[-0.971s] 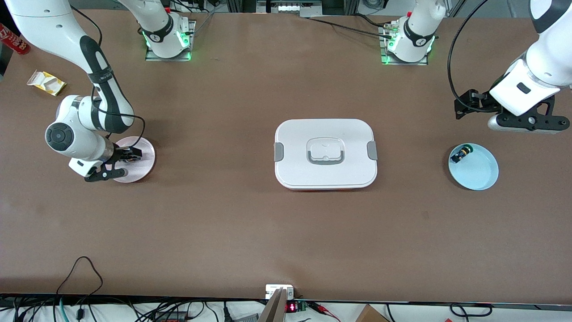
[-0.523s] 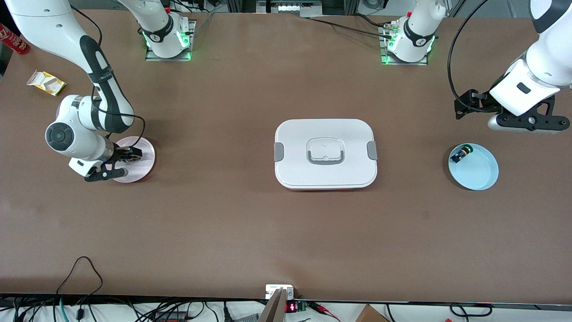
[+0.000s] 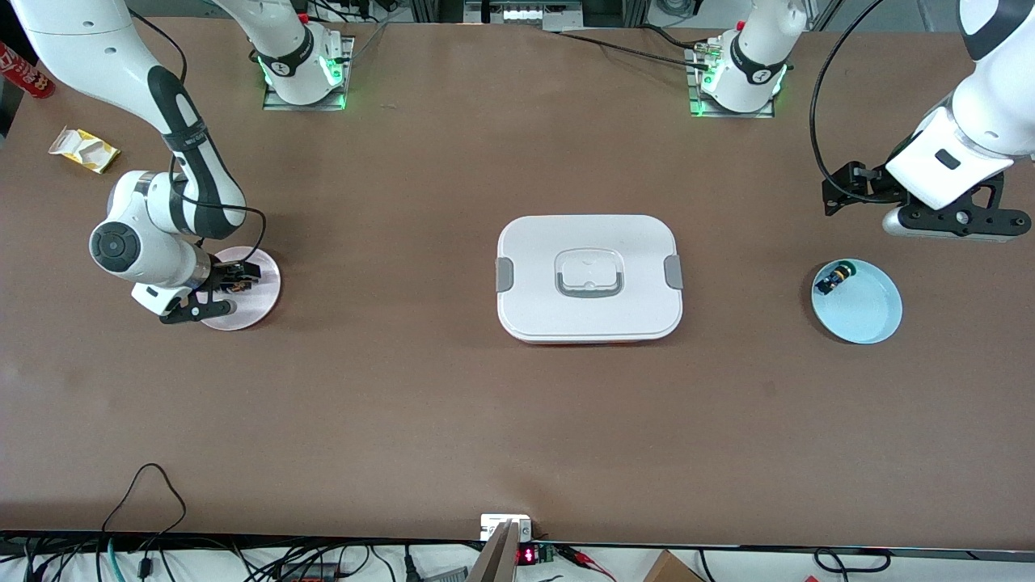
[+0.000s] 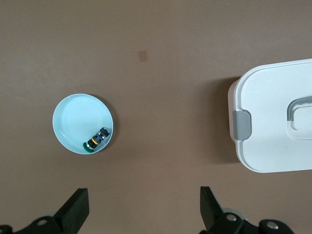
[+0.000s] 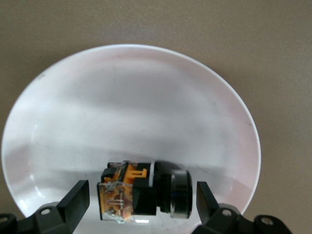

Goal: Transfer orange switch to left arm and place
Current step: 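Lower the right gripper onto the orange switch and close it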

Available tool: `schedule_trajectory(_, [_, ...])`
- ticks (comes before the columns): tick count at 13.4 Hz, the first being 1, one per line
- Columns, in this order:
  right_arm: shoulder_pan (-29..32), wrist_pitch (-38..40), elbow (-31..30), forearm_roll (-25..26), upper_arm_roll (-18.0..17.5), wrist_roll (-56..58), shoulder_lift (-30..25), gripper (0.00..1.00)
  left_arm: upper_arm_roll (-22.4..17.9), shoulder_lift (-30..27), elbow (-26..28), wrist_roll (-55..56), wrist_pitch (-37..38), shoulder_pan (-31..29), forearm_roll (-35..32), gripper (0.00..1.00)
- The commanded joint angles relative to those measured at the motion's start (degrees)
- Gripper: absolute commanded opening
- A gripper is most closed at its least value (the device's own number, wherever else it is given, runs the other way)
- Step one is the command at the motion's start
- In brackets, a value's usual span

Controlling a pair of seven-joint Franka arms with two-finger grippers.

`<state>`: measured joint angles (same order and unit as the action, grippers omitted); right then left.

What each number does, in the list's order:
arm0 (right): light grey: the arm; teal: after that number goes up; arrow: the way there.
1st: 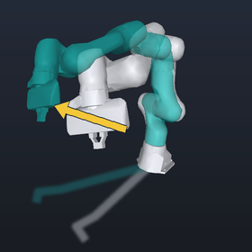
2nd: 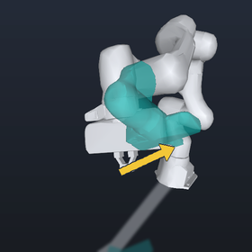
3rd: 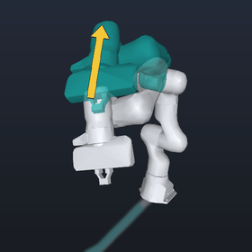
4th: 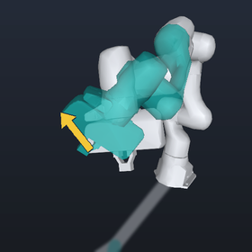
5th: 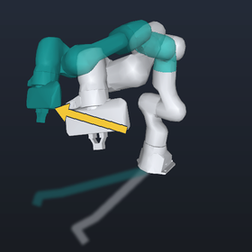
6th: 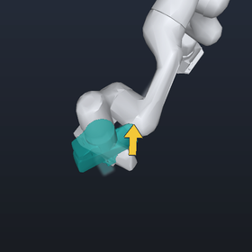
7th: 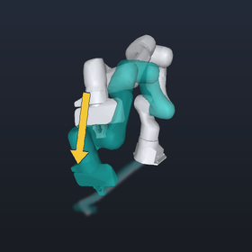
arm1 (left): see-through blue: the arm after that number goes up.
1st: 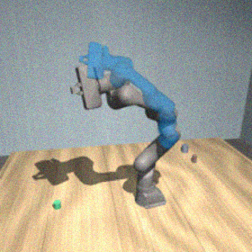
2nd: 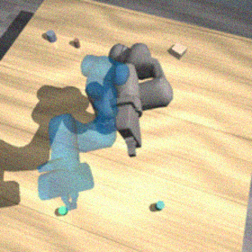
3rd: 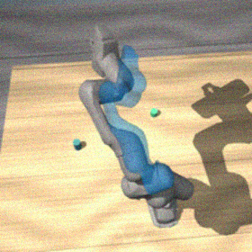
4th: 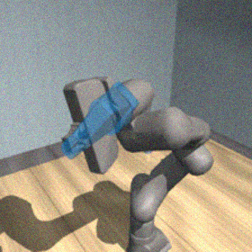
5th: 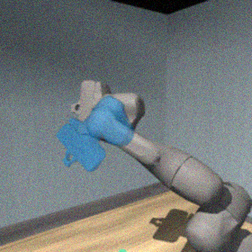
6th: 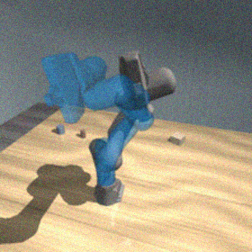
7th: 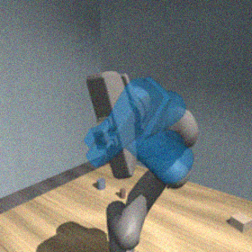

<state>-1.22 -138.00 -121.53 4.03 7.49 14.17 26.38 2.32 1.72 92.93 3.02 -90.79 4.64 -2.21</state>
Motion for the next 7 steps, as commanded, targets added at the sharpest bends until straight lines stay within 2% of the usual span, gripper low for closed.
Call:
schedule_trajectory(1, [2.8,0.1,-0.6,-0.2,-0.5,2.9,-0.5,0.42,0.0,-0.5,-0.6,0.3,1.0,-0.2,0.1,1.00])
schedule_trajectory(2, [2.8,0.2,-0.5,-0.2,-0.5,2.8,-0.6,0.29,0.0,-0.5,-0.6,0.3,1.0,-0.2,0.1,1.00])
schedule_trajectory(3, [2.6,0.3,-0.2,-0.2,-0.5,2.7,-0.6,0.24,0.0,-0.5,-0.6,0.3,1.0,-0.2,0.1,1.00])
schedule_trajectory(7, [2.1,1.3,0.8,-0.2,-3.1,2.4,-1.3,0.23,0.0,-0.5,-0.5,0.3,1.0,-0.2,0.1,1.00])
